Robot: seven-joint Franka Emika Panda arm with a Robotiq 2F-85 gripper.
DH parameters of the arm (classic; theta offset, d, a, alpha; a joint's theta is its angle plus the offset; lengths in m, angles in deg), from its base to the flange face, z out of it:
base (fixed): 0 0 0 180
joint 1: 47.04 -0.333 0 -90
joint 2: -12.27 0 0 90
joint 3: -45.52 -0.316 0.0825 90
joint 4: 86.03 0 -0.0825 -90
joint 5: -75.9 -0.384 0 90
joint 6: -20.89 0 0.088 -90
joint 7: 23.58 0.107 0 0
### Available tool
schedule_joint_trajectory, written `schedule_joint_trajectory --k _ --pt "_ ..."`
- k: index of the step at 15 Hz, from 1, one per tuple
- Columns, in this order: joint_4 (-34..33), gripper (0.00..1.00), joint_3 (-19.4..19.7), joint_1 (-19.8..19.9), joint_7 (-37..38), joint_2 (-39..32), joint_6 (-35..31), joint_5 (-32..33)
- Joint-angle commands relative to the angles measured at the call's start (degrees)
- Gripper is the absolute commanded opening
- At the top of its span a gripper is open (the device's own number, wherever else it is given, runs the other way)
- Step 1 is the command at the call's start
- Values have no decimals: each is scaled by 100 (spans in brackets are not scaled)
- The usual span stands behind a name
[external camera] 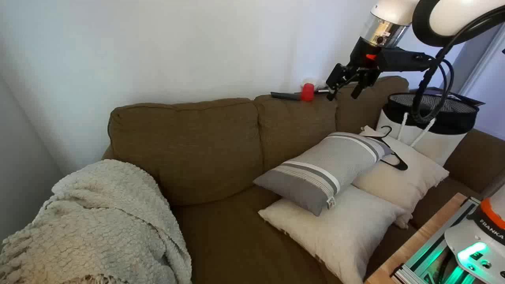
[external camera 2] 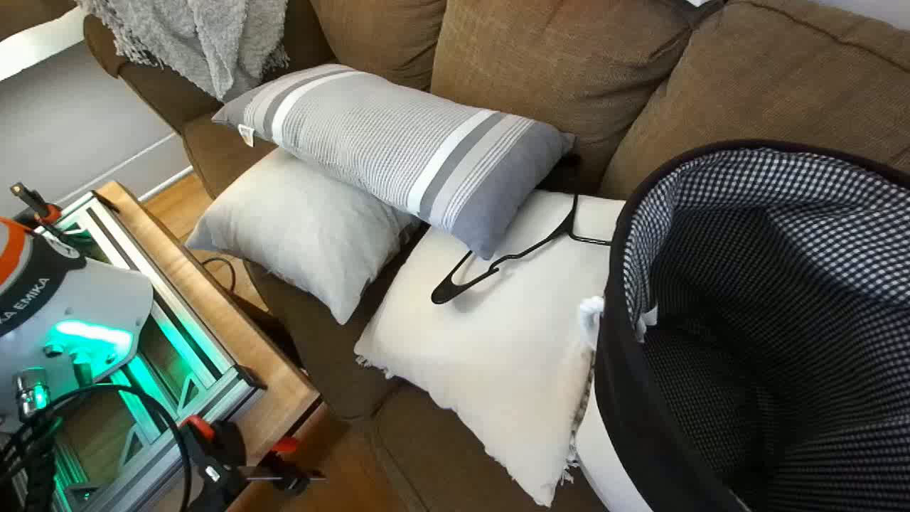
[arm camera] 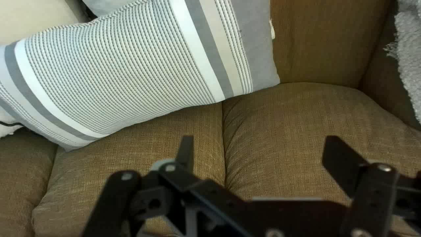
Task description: Move the orange cup from the couch headrest to the pillow
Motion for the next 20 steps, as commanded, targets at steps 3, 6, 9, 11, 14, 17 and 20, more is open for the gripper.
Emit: schedule_joint_trajectory --k 3,6,9,11,14,17,20 --pt "-10 100 104 -113 54 -23 14 75" --pt "-10 100 104 -113 54 -23 14 75" --pt "-10 100 104 -113 54 -23 14 75" --pt "-10 100 104 -113 54 -23 14 75" --pt "65 100 278 90 233 115 -161 83" --pt "178 100 776 273 289 375 -344 -81" --pt "223 100 1302 677 221 557 -610 -10"
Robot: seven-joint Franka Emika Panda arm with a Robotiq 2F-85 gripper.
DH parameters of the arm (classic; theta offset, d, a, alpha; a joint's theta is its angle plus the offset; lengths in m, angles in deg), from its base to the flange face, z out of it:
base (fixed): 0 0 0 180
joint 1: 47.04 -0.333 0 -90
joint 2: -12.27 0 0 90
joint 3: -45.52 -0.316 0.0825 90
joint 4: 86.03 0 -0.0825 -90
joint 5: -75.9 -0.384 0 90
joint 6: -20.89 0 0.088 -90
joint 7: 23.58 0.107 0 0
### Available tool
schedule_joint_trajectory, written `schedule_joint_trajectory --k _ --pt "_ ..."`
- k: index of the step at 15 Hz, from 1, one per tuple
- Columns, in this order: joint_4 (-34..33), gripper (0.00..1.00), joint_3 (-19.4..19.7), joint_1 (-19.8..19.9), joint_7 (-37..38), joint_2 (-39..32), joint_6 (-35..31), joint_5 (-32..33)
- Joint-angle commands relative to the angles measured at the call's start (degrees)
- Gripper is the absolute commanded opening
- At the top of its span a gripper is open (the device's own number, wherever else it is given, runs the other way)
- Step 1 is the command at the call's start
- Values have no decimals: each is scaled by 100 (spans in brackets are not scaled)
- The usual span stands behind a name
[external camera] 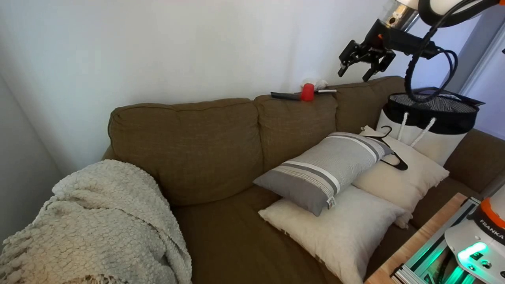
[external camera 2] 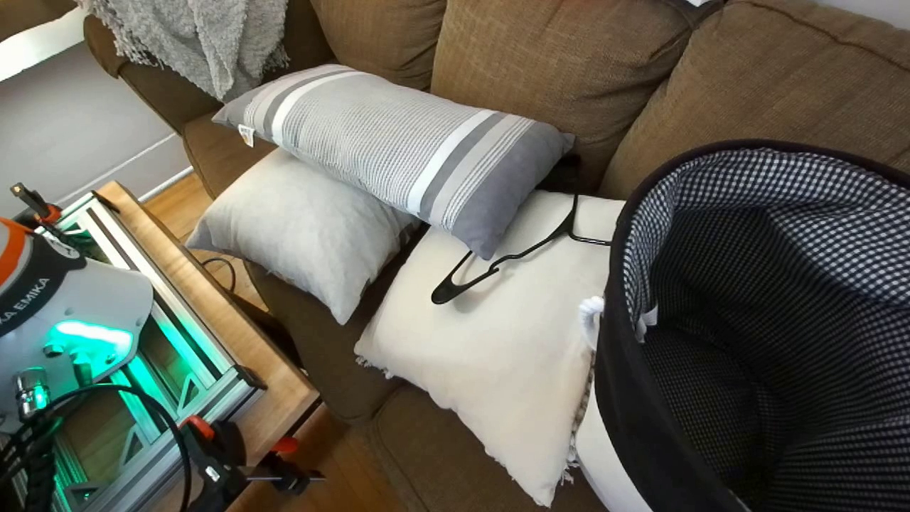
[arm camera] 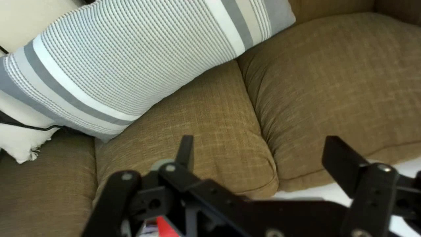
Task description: Move the orange cup from the couch headrest to the pillow
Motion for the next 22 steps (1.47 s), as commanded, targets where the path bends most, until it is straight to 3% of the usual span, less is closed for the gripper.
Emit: schedule_joint_trajectory --k 1,6,10,15,16,22 --pt "114 100 624 360 -255 198 -344 -46" --pt "-837 100 2027 126 -2093 -754 -129 -1241" --pt "-1959 100 2734 56 -3200 -1821 396 -2286" --pt "-3070 100 2669 354 -3353 -2765 1415 -2807" --pt "-2651 100 2567 412 -3339 -2453 1066 -2643" --pt "-3029 100 2519 439 -3330 -2771 1219 -2684"
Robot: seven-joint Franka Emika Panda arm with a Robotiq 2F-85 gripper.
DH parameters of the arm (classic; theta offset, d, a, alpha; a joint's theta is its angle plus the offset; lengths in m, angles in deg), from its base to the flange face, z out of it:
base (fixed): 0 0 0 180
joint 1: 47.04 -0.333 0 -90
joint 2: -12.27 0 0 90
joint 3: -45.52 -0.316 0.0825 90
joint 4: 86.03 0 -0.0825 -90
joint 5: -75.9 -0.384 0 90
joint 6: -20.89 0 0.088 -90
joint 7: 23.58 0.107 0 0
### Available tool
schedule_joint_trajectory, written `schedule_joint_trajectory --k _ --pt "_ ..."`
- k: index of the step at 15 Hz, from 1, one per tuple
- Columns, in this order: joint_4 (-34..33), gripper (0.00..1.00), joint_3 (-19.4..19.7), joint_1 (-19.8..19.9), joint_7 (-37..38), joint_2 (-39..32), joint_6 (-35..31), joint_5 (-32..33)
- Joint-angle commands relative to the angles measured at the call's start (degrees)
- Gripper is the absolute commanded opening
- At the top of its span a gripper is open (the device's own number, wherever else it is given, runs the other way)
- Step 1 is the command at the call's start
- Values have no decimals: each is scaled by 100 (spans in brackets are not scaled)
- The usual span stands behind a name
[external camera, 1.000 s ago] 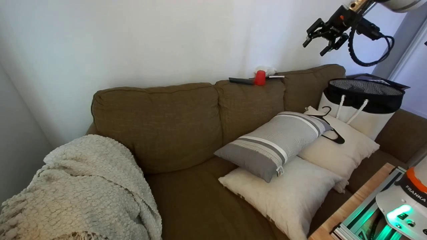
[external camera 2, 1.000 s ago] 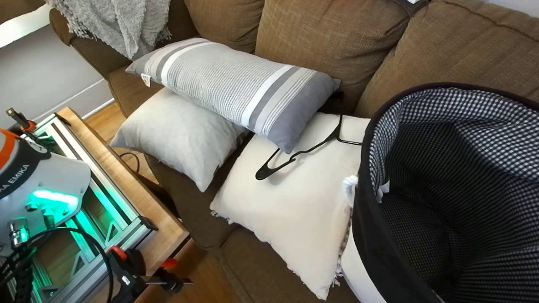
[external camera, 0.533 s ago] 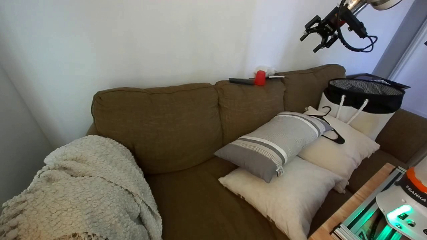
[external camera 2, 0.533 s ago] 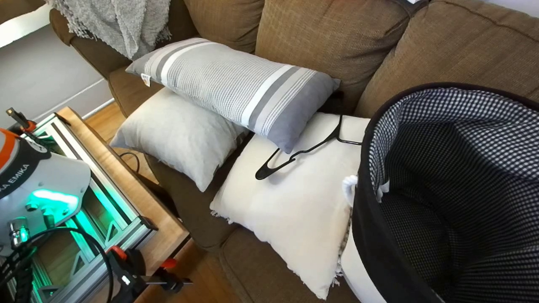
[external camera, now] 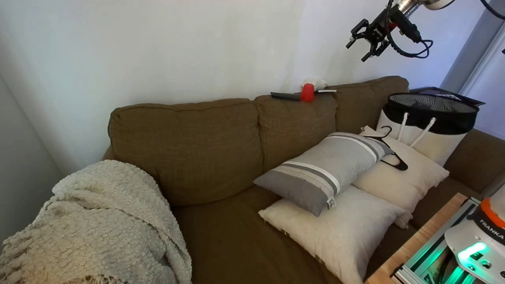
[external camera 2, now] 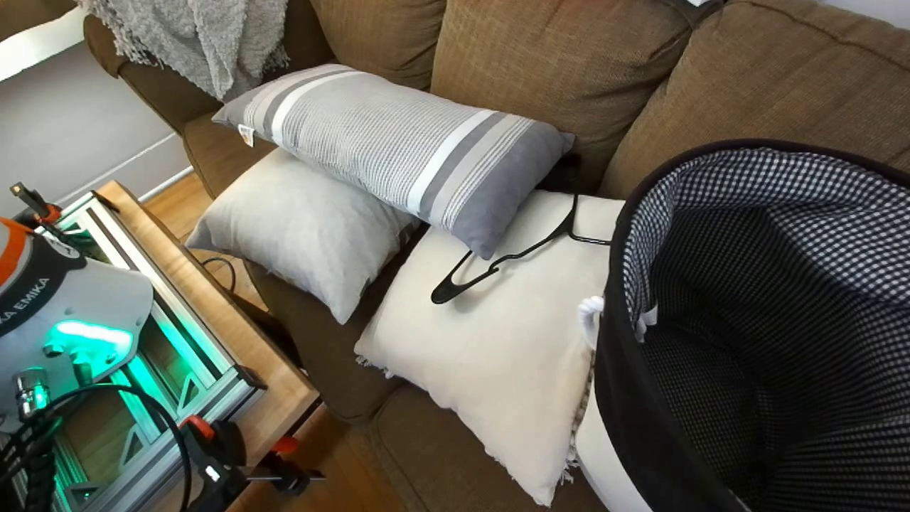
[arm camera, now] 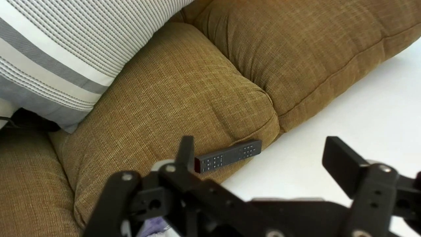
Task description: Move the orange cup from the couch headrest to the pillow
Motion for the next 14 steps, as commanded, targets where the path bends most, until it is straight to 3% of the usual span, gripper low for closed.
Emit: schedule_joint_trajectory --k 1,4,7,10,14 --pt "-20 100 -174 186 -7 -7 30 -11" --pt "-29 100 -174 189 -7 -7 57 -11" --pt "-116 100 -169 258 -2 -253 -395 -191" --pt "-884 100 -138 415 -403 -1110 -581 -380" --pt "-2263 100 -374 795 -980 -2393 -195 -386"
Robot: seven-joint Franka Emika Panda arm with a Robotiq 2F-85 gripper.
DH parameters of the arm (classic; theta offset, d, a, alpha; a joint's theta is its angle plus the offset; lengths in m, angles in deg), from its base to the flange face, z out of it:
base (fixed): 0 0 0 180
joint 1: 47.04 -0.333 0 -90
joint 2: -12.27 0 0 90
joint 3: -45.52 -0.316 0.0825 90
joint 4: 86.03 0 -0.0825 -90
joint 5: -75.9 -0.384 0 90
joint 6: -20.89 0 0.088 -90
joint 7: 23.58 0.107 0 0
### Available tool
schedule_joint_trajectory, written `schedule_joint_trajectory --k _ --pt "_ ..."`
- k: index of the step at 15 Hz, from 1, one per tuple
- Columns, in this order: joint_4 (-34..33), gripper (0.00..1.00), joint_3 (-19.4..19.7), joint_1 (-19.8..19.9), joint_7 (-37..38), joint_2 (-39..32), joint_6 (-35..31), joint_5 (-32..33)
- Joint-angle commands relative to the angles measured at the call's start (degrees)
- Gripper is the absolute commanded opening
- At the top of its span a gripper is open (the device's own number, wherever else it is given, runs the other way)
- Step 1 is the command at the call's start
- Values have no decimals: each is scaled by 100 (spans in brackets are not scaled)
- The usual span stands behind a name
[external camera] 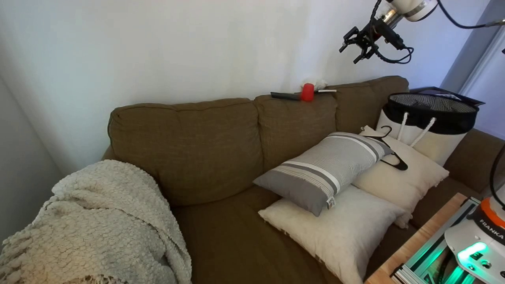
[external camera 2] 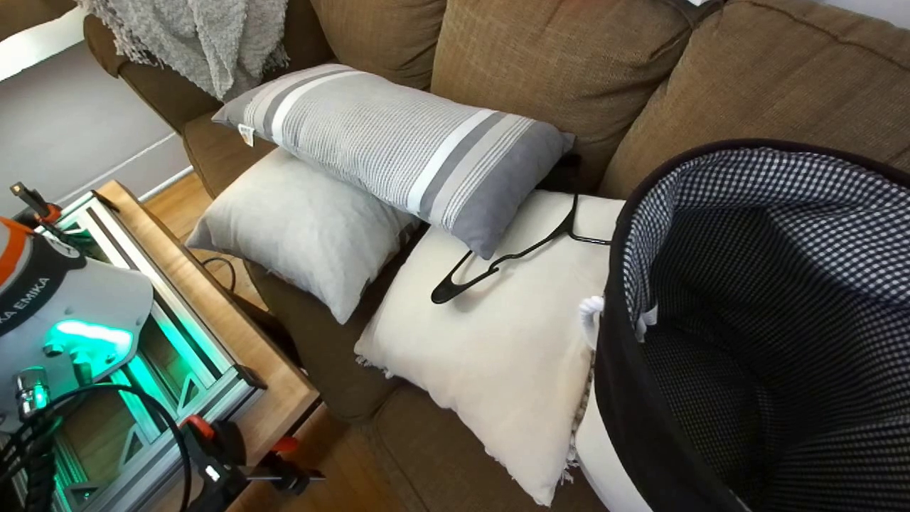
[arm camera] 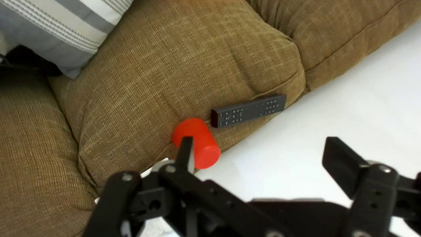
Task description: Move the orange cup from the couch headrest to the pillow
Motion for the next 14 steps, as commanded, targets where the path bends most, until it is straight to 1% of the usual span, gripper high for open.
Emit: schedule_joint_trajectory --k 1,2,4,6,7,8,9,10,11,14 --pt "-1446 100 -282 375 -345 -1292 439 243" --pt "-1767 100 -336 405 -292 -1576 560 527" --pt "-2396 100 -335 346 14 -2110 723 1339" --pt "-3002 100 -299 261 212 -2613 670 2070" --pt "-3302 100 -329 241 165 -2903 402 2333" --pt "-3615 100 -426 304 94 -3168 276 2401" --pt "-3926 100 -655 458 -1 -3363 394 2177" --pt "-3122 100 -603 377 111 -2796 289 2288" --pt "-3292 100 -653 389 109 -2945 291 2289" --pt "-3289 100 -665 394 107 -2936 288 2298"
